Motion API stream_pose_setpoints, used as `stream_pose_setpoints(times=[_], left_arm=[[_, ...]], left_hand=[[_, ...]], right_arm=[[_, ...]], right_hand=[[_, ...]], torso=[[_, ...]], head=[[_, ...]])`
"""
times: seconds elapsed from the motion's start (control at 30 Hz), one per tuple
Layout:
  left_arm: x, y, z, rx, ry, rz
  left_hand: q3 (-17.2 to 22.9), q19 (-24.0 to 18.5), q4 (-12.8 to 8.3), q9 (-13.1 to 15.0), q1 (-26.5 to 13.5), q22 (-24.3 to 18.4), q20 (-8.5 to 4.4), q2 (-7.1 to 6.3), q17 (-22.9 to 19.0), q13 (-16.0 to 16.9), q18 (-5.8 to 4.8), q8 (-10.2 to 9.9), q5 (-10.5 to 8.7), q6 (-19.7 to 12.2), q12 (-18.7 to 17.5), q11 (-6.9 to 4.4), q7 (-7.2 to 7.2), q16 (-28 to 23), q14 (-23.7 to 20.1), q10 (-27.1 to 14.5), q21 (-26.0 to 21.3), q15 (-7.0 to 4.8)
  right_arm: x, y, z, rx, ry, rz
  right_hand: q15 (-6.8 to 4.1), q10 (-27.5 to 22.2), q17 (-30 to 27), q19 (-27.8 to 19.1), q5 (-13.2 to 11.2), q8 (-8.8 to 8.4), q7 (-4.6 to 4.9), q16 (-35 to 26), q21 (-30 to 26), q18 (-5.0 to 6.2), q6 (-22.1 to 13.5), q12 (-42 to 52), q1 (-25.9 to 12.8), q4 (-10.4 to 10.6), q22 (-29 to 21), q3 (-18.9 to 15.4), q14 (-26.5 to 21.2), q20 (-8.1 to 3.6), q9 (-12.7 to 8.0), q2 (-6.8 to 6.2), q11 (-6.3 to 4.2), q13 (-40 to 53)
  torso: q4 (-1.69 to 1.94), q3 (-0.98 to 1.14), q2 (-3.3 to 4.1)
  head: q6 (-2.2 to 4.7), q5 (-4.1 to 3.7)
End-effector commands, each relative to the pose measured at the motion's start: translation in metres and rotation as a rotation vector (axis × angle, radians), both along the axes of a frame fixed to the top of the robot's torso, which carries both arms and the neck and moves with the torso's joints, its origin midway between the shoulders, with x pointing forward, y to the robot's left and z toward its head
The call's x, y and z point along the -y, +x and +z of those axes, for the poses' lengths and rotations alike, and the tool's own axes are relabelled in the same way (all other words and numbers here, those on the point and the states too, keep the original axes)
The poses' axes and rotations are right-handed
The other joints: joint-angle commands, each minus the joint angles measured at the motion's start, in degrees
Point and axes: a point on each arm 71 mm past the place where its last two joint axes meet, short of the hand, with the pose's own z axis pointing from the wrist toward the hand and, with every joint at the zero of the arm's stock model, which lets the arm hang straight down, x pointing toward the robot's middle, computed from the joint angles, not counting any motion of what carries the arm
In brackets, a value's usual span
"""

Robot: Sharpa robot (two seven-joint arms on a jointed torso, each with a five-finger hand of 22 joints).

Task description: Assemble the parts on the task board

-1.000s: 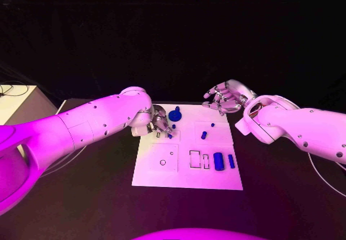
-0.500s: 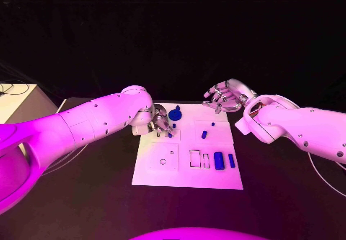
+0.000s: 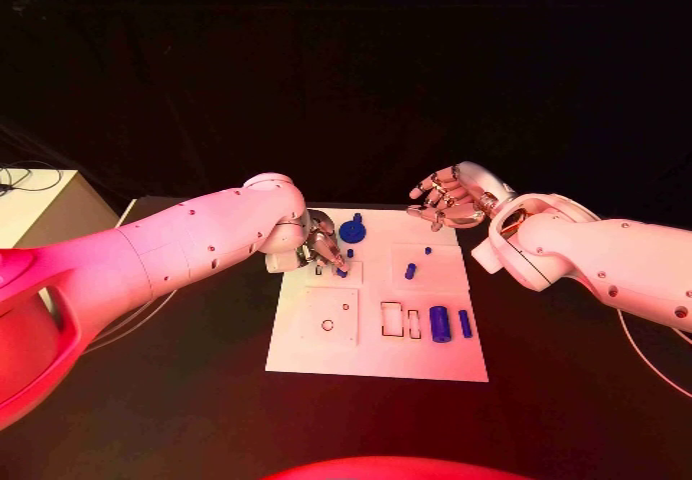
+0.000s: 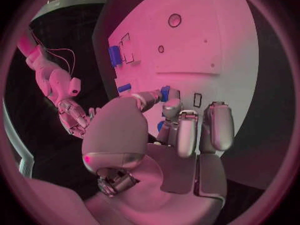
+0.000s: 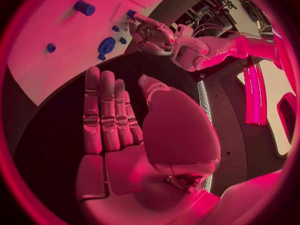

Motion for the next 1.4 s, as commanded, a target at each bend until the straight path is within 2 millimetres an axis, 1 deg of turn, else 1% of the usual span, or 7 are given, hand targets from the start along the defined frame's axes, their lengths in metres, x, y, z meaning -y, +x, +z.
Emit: stream_pose_setpoints(times=[0.03, 0.13, 0.3, 0.53, 0.7, 0.9, 1.4], left_arm=[[0.001, -0.001, 0.000, -0.011, -0.036, 0.009], [0.000, -0.002, 0.000, -0.013, -0.052, 0.020], [-0.002, -0.004, 0.001, -0.017, -0.092, 0.045], [-0.005, -0.006, 0.004, -0.007, -0.143, 0.081], [-0.010, -0.007, 0.008, 0.041, -0.128, 0.094], [-0.012, -0.007, 0.011, 0.100, -0.105, 0.100], [-0.012, -0.005, 0.011, 0.191, -0.002, 0.052]], left_hand=[[5.4, -0.1, -4.7, 2.2, -0.9, 0.1, -0.40, 0.21, 11.8, -0.1, -0.49, 0.8, 0.43, -0.2, -0.2, -0.09, -0.05, 0.0, 4.3, 0.0, -0.2, -0.42], [6.9, 0.0, -5.7, 2.6, -1.3, 0.2, -0.43, 0.24, 12.0, 0.0, -0.51, 1.3, 0.67, -0.2, -0.2, -0.16, 0.01, 0.1, 4.4, 0.2, -0.2, -0.43], [12.0, 0.7, -8.6, 4.6, -4.3, 1.2, -0.66, -0.63, 12.8, 0.5, -0.69, 3.4, 8.86, 0.5, 0.0, -0.24, -0.28, 0.4, 4.8, 1.2, 0.4, -0.69], [13.6, 1.2, -10.5, 6.1, -6.8, 2.0, -1.06, -1.36, 14.2, 1.7, -0.84, 4.5, 14.63, 1.4, 0.8, -0.91, -0.80, 1.0, 5.4, 2.8, 0.8, -1.24], [14.0, 1.8, -11.4, 6.8, -8.1, 2.8, -1.46, -2.07, 15.1, 3.0, -0.98, 5.2, 19.54, 2.3, 1.6, -1.42, -1.31, 1.4, 5.8, 4.3, 1.2, -1.72], [14.1, 2.3, -11.8, 7.2, -8.6, 3.5, -1.70, -2.26, 15.1, 3.3, -1.12, 5.5, 21.01, 2.6, 1.9, -1.68, -1.57, 1.4, 5.8, 4.8, 1.4, -1.98], [14.2, 2.7, -12.1, 7.3, -8.8, 4.0, -1.82, -2.40, 15.1, 3.4, -1.23, 5.6, 21.63, 2.9, 1.9, -1.86, -1.76, 1.4, 5.8, 5.2, 1.6, -2.16]], right_arm=[[-0.001, -0.001, 0.000, 0.004, 0.005, 0.013], [0.000, -0.001, 0.000, 0.010, 0.008, 0.008], [0.006, 0.000, 0.000, -0.006, 0.065, -0.032], [0.018, 0.002, -0.002, -0.041, 0.154, -0.086], [0.028, 0.005, -0.003, -0.051, 0.205, -0.120], [0.037, 0.007, -0.005, -0.077, 0.272, -0.151], [0.051, 0.013, -0.005, -0.075, 0.322, -0.199]], right_hand=[[-0.07, 0.4, 0.1, 0.4, 0.4, 0.28, -0.02, -0.3, -0.4, 0.66, -0.4, -0.3, 0.1, 0.0, -0.2, 0.3, 0.3, 0.02, -0.1, -0.32, 0.14, -0.2], [-0.05, 0.3, 0.1, 0.4, 0.4, 0.30, 0.01, -0.5, -0.5, 0.66, -0.5, -0.3, 0.1, -0.1, -0.4, 0.3, 0.3, 0.04, -0.1, -0.36, 0.16, -0.4], [1.82, -4.0, -0.4, -3.1, 1.9, 1.22, 1.48, -6.2, -4.8, 0.33, -1.8, -4.5, 1.1, -0.1, -4.0, 1.1, -4.7, 1.65, -0.2, -0.64, 1.99, -5.2], [4.50, -4.3, -6.0, -8.6, 3.4, 2.43, 2.64, -15.1, -10.4, 0.42, -3.4, -10.4, 2.2, -0.6, -10.1, 3.0, -12.2, 4.39, -0.9, -0.94, 3.58, -14.8], [6.46, -4.9, -11.3, -13.5, 4.2, 0.90, 3.59, -21.7, -10.5, 0.29, -4.4, -14.1, 2.5, -1.3, -15.6, 3.6, -16.2, 6.30, -2.5, -1.00, 4.91, -21.6], [7.35, -3.7, -16.9, -18.6, 5.3, -1.06, 3.63, -25.3, -10.5, 0.64, -3.5, -18.8, 2.3, -2.3, -21.8, 3.6, -16.1, 7.88, -3.9, -0.70, 5.36, -26.9], [7.78, -2.5, -20.4, -20.4, 5.8, -2.84, 3.83, -27.4, -10.5, 0.67, -3.0, -23.1, 1.9, -2.9, -26.0, 2.8, -15.6, 8.49, -4.7, -0.34, 5.65, -27.5]], torso=[[-0.03, -0.01, -0.01], [0.01, 0.01, -0.07], [0.12, -0.11, -0.04], [0.02, -0.04, -0.04], [0.09, -0.10, 0.01], [0.09, -0.08, -0.02], [0.01, -0.01, 0.12]], head=[[0.04, 0.03], [0.10, 0.03], [0.37, -0.01], [0.46, 0.03], [0.58, -0.02], [0.58, -0.02], [0.21, 0.25]])
